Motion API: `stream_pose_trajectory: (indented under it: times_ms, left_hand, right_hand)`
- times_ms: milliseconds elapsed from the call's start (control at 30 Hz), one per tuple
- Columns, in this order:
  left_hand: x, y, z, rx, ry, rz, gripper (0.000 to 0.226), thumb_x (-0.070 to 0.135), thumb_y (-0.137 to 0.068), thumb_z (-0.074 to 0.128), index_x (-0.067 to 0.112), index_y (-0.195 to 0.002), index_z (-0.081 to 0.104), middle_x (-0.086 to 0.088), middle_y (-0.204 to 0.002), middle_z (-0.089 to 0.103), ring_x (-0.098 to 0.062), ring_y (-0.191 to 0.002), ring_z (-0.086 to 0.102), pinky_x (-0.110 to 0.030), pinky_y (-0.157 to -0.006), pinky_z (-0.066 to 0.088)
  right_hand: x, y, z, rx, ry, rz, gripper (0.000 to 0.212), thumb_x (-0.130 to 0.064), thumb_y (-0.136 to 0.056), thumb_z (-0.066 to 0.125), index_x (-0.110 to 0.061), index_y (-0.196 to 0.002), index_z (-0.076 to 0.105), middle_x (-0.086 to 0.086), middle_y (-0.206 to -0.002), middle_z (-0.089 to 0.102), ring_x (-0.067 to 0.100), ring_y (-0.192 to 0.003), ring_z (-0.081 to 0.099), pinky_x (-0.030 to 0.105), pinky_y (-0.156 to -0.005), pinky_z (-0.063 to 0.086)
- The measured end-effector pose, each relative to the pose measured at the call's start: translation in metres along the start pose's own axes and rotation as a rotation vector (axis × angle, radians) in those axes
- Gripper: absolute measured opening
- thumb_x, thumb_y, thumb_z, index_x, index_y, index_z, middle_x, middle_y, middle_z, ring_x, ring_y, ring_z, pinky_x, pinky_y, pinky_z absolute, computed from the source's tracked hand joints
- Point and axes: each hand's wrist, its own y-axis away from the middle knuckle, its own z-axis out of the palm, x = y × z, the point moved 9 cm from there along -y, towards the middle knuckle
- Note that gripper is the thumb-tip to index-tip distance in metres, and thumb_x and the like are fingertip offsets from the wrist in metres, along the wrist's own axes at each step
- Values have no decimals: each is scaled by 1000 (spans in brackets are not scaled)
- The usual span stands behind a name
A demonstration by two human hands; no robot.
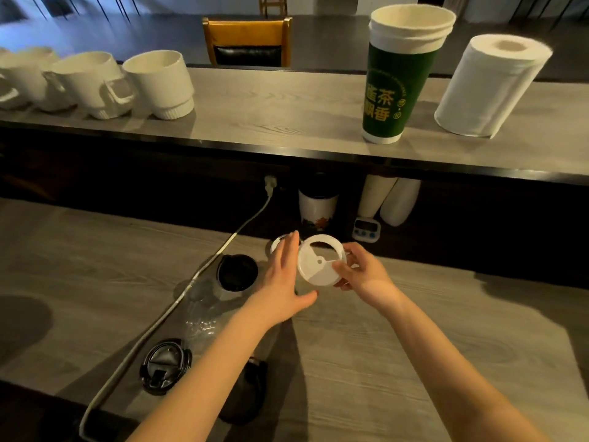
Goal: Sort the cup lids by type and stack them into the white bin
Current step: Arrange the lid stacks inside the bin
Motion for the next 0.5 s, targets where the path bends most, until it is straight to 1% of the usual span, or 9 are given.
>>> stream_pose_trajectory:
  times_ms: [33, 100, 200, 267, 367, 500]
  left_hand:
    - [-9, -8, 0, 8, -29, -32, 106, 36, -84, 65, 28, -146, -20, 4, -157, -18, -22, -145, 5, -36, -113, 21]
    - [-30, -30, 0, 33, -94, -97, 102, 38, -85, 65, 19, -149, -12, -2, -158, -10, -25, -144, 12, -34, -113, 24]
    - [-58, -68, 10, -33, -168, -209, 101, 39, -82, 67, 12, -150, -2, -8, -159, 0, -28, -144, 13, -38, -114, 21]
    - [-69, -90, 20, -88, -220, -252, 101, 36, -81, 70, 11, -150, 0, -9, -158, 1, -29, -144, 11, -40, -115, 20]
    - [-77, -108, 36, -135, -228, -299, 98, 31, -81, 71, 10, -150, 4, -11, -158, 3, -31, -144, 9, -40, -115, 20]
    - [-80, -116, 45, -56, -294, -297, 92, 42, -81, 68, 8, -147, 15, -11, -153, 14, -31, -139, 17, -39, -113, 27]
  right_hand:
    - [4, -5, -9, 46, 8, 11, 26, -15, -94, 54, -14, -119, 49, 8, -103, 59, 26, -87, 65, 27, -63, 53]
    - [11, -11, -25, 120, -8, 23, 26, -15, -94, 54, -15, -120, 48, 7, -105, 58, 24, -87, 64, 22, -59, 50]
    - [23, -15, -39, 181, -35, 41, 31, -16, -94, 54, -15, -125, 47, 5, -109, 57, 21, -88, 63, 16, -55, 45]
    - [32, -17, -46, 211, -48, 66, 33, -17, -94, 55, -15, -126, 47, 5, -109, 57, 21, -86, 63, 17, -57, 45]
    - [44, -15, -52, 235, -63, 104, 32, -18, -94, 55, -16, -125, 47, 7, -109, 58, 18, -81, 64, 22, -60, 49]
    - [55, -11, -55, 247, -94, 136, 33, -18, -94, 54, -16, -126, 47, 8, -111, 59, 17, -80, 65, 19, -57, 46]
